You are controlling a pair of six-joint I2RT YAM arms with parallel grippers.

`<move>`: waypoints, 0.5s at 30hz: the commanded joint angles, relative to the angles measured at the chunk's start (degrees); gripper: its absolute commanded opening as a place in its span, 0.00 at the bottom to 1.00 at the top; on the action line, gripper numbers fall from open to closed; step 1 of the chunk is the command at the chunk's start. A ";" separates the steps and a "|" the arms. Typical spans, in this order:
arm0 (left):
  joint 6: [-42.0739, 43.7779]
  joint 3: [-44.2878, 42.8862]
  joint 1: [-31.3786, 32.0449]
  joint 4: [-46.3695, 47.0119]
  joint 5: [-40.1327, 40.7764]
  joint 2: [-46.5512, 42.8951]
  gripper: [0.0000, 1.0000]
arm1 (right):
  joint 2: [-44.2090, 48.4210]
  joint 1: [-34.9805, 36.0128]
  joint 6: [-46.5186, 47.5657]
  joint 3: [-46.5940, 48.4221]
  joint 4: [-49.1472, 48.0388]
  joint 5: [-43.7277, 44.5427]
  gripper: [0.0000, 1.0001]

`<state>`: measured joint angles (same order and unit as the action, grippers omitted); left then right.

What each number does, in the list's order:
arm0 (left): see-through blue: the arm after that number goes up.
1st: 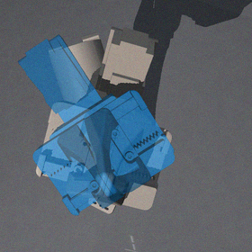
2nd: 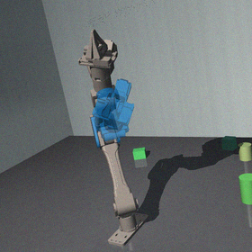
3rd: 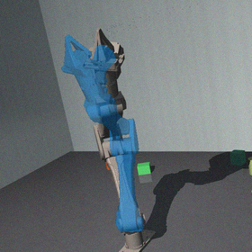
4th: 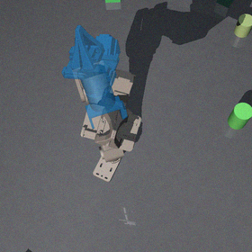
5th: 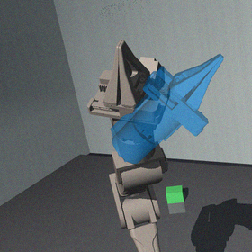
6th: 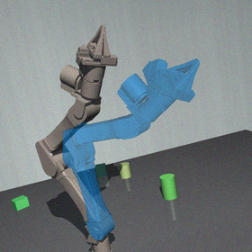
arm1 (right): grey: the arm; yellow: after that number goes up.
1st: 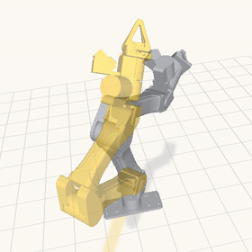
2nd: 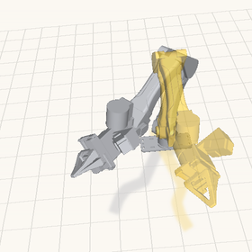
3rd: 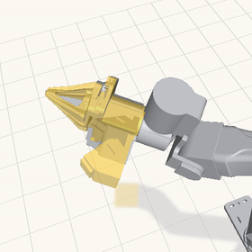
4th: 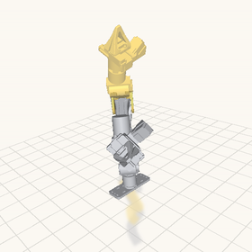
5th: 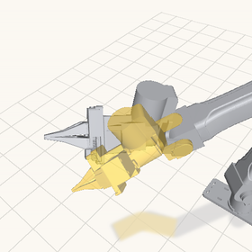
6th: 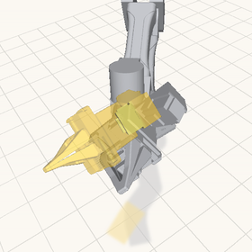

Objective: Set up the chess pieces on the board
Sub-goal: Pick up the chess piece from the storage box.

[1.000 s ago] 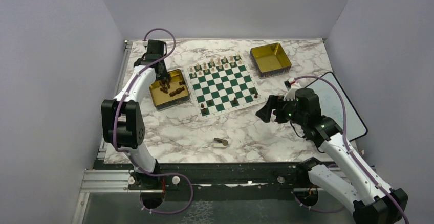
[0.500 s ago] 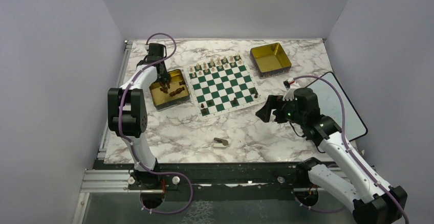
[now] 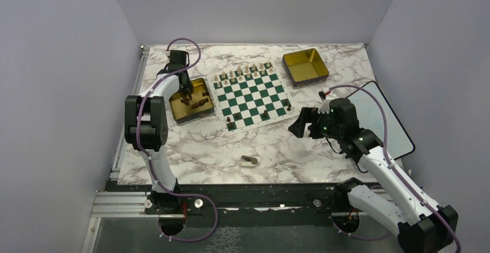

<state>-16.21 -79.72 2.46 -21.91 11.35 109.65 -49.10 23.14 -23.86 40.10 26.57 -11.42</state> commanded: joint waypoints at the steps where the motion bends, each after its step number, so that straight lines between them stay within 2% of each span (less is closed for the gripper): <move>1: 1.17 -1.37 -0.17 2.74 0.19 1.33 0.30 | -0.27 -0.28 1.18 0.44 -0.67 1.21 0.95; 15: 1.53 -1.58 -0.27 3.83 0.51 3.33 0.26 | -0.47 -0.21 1.70 0.77 -0.10 1.80 0.96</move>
<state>-15.33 -79.88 2.44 -19.77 11.38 112.05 -49.60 23.14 -23.29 40.10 26.57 -11.18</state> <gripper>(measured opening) 0.263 0.953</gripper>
